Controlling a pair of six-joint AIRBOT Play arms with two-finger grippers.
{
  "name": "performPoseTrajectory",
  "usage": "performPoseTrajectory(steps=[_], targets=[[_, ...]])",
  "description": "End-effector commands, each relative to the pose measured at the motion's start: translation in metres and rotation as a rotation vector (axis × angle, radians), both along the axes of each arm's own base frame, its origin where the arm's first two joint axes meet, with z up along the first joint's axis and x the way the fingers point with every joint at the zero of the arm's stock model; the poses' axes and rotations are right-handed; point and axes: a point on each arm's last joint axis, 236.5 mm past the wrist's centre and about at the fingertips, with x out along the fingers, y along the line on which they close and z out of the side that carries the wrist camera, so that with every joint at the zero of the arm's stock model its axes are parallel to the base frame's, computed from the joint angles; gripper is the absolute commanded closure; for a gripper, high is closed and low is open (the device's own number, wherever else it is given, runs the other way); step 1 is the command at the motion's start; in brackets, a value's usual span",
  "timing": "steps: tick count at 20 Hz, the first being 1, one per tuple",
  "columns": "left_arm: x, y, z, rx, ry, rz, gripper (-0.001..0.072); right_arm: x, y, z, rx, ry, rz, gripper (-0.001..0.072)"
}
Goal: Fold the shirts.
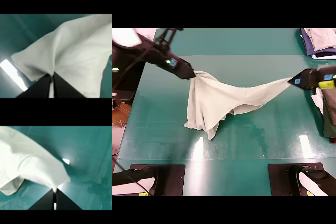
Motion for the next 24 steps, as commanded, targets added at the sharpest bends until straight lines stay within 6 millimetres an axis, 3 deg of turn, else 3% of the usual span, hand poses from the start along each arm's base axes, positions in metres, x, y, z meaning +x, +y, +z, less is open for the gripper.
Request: performPoseTrajectory(steps=[1, 2, 6, 7, 9, 11, 17, 20, 24], targets=[[0.040, -0.001, -0.044, -0.004, 0.014, 0.101, 0.0172, 0.002, -0.002, -0.043, 0.011, 0.070, -0.039, 0.0699], [0.040, 0.009, -0.046, 0.042, 0.013, 0.114, 0.0107, 0.000, -0.002, -0.049, 0.011, 0.084, -0.039, 0.0699], [0.003, 0.069, -0.051, 0.137, 0.213, 0.183, 0.0107, 0.001, -0.003, -0.051, 0.010, 0.085, -0.042, 0.0699], [-0.008, 0.074, -0.052, 0.110, 0.269, 0.189, 0.0107, 0.003, -0.003, -0.050, 0.012, 0.075, -0.046, 0.0699], [-0.031, 0.067, -0.058, 0.037, 0.322, 0.187, 0.0107, 0.005, -0.003, -0.049, 0.013, 0.068, -0.050, 0.0699], [-0.054, 0.054, -0.076, -0.037, 0.358, 0.202, 0.0107, 0.005, -0.003, -0.049, 0.014, 0.067, -0.050, 0.0699], [-0.139, 0.029, -0.163, -0.214, 0.586, 0.312, 0.0107, 0.010, -0.004, -0.046, 0.018, 0.044, -0.062, 0.0699], [-0.153, 0.019, -0.194, -0.193, 0.588, 0.329, 0.0107, 0.010, -0.004, -0.046, 0.018, 0.046, -0.062, 0.0698], [-0.150, -0.002, -0.206, -0.182, 0.505, 0.319, 0.0107, 0.008, -0.003, -0.047, 0.018, 0.055, -0.058, 0.0698]])
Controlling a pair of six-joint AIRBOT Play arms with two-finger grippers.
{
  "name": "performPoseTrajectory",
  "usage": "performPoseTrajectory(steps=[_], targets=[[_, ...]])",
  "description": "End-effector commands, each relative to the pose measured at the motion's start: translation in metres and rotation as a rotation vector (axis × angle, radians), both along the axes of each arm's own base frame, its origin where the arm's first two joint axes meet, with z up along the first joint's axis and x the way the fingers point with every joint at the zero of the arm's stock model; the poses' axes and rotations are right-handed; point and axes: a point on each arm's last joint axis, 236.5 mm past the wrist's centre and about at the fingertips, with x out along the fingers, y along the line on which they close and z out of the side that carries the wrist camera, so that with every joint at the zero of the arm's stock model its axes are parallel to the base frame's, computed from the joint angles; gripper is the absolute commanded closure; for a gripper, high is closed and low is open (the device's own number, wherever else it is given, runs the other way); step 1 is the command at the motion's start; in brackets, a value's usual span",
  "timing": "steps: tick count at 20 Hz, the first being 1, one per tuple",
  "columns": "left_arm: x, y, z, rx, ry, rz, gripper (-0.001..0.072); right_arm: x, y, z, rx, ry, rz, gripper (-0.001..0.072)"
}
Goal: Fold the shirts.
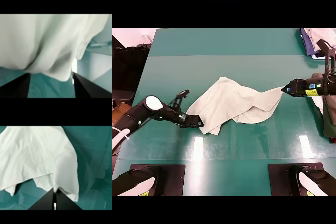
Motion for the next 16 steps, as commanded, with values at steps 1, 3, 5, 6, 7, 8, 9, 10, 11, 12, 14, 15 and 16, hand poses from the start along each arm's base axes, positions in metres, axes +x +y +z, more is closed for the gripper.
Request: performPoseTrajectory(steps=[1, 3, 5, 6, 7, 8, 9, 10, 11, 12, 14, 15, 16], targets=[[0.005, -0.015, -0.012, 0.006, -0.071, 0.031, 0.0107, -0.001, 0.000, -0.001, 0.001, 0.006, 0.002, 0.0698], [0.005, -0.019, -0.014, 0.006, -0.067, 0.043, 0.0108, -0.001, 0.000, -0.001, 0.000, 0.006, 0.003, 0.0698], [-0.004, -0.021, -0.014, -0.001, -0.031, 0.022, 0.0192, -0.002, 0.000, -0.001, 0.000, 0.006, 0.003, 0.0698], [-0.011, -0.022, -0.013, -0.001, -0.011, -0.004, 0.0482, -0.001, 0.000, -0.001, 0.000, 0.006, 0.002, 0.0698], [-0.019, -0.022, -0.013, -0.002, 0.009, -0.037, 0.0672, -0.001, 0.000, -0.001, -0.001, 0.005, 0.001, 0.0698], [-0.027, -0.020, -0.012, 0.004, 0.025, -0.075, 0.0676, -0.001, -0.002, -0.001, -0.001, 0.005, -0.004, 0.0698], [-0.032, -0.015, -0.009, 0.032, 0.036, -0.125, 0.0677, 0.000, -0.005, 0.000, -0.001, 0.004, -0.014, 0.0698], [-0.034, -0.005, -0.002, 0.074, 0.042, -0.186, 0.0678, 0.002, -0.011, 0.003, -0.003, 0.001, -0.028, 0.0698], [-0.031, 0.006, 0.010, 0.116, 0.037, -0.234, 0.0678, 0.003, -0.018, 0.010, -0.007, -0.006, -0.044, 0.0698], [-0.023, 0.019, 0.027, 0.162, 0.017, -0.273, 0.0678, 0.004, -0.028, 0.020, -0.016, -0.018, -0.063, 0.0698], [0.001, 0.037, 0.074, 0.214, -0.087, -0.285, 0.0677, 0.005, -0.048, 0.047, -0.036, -0.064, -0.096, 0.0698], [0.013, 0.040, 0.102, 0.216, -0.153, -0.275, 0.0677, 0.005, -0.056, 0.061, -0.043, -0.087, -0.113, 0.0698], [0.023, 0.041, 0.132, 0.208, -0.231, -0.263, 0.0677, 0.006, -0.062, 0.077, -0.051, -0.119, -0.123, 0.0698]])
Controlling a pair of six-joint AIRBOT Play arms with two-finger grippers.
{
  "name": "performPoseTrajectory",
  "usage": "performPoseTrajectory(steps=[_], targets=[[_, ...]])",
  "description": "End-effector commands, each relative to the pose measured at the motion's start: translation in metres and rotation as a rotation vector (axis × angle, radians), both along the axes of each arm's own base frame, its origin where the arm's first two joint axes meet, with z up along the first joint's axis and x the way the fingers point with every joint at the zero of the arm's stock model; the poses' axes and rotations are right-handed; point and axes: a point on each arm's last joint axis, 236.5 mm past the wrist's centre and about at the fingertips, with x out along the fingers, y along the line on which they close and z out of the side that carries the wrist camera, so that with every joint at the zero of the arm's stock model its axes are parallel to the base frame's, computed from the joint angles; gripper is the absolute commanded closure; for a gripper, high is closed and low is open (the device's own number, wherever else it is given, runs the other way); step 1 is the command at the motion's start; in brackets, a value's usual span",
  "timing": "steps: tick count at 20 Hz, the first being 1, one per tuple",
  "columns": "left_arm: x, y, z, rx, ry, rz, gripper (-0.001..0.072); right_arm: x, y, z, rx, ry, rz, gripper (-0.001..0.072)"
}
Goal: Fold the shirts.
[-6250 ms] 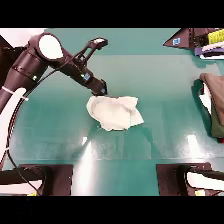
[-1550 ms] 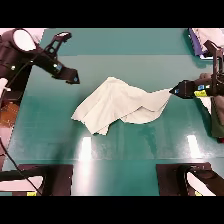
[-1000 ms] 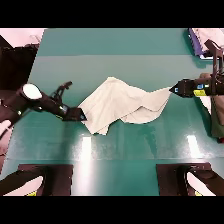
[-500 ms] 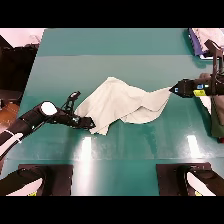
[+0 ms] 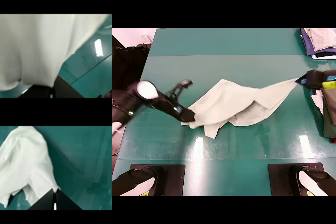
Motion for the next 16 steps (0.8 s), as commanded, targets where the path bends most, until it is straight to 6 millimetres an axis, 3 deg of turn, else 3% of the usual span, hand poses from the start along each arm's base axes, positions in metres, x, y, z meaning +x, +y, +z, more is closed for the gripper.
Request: performPoseTrajectory(steps=[1, 3, 6, 12, 14, 16], targets=[[0.020, 0.024, 0.089, 0.043, -0.186, -0.027, 0.0677, -0.001, -0.022, 0.046, -0.041, -0.089, -0.028, 0.0698], [0.033, 0.023, 0.146, 0.012, -0.342, -0.021, 0.0678, -0.001, -0.021, 0.082, -0.060, -0.182, -0.021, 0.0698], [0.033, 0.022, 0.231, -0.030, -0.537, -0.025, 0.0677, -0.006, -0.019, 0.141, -0.086, -0.333, -0.021, 0.0698], [-0.008, 0.031, 0.395, -0.154, -0.947, 0.026, 0.0677, -0.050, -0.012, 0.282, -0.178, -0.742, -0.025, 0.0699], [-0.024, 0.030, 0.427, -0.204, -1.033, 0.021, 0.0678, -0.066, -0.009, 0.311, -0.192, -0.829, -0.031, 0.0699], [-0.033, 0.024, 0.432, -0.238, -1.041, -0.001, 0.0678, -0.075, -0.007, 0.323, -0.199, -0.868, -0.032, 0.0699]])
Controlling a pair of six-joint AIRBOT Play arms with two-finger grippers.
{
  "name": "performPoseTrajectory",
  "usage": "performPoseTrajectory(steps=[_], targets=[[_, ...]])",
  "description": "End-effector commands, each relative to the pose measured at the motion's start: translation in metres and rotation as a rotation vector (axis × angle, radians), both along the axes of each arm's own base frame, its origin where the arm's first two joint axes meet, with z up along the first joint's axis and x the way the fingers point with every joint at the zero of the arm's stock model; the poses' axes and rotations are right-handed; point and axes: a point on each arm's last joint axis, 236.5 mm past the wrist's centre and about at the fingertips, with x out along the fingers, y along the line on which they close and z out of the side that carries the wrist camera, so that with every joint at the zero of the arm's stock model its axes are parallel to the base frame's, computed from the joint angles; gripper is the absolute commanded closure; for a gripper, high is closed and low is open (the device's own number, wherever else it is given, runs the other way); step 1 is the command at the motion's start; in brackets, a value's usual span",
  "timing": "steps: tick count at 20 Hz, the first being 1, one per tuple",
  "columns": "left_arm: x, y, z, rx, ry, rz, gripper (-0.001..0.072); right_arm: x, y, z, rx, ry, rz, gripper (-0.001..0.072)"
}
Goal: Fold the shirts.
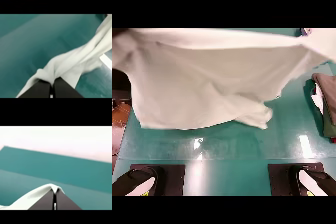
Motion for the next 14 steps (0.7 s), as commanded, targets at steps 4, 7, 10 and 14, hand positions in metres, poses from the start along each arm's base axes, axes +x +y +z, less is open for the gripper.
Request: performPoseTrajectory(steps=[4, 7, 10, 14], targets=[[0.014, -0.003, -0.004, -0.024, -0.004, 0.013, 0.0678, 0.010, -0.004, 0.013, 0.022, -0.061, -0.016, 0.0700], [0.085, 0.017, -0.079, 0.097, 0.109, 0.151, 0.0678, 0.071, -0.016, -0.051, 0.061, 0.122, -0.017, 0.0700], [0.164, 0.020, -0.140, 0.161, 0.156, 0.237, 0.0678, 0.148, -0.007, -0.116, 0.102, 0.239, 0.013, 0.0700], [0.262, 0.000, -0.214, 0.118, 0.176, 0.287, 0.0677, 0.239, 0.006, -0.206, 0.155, 0.332, 0.004, 0.0699]])
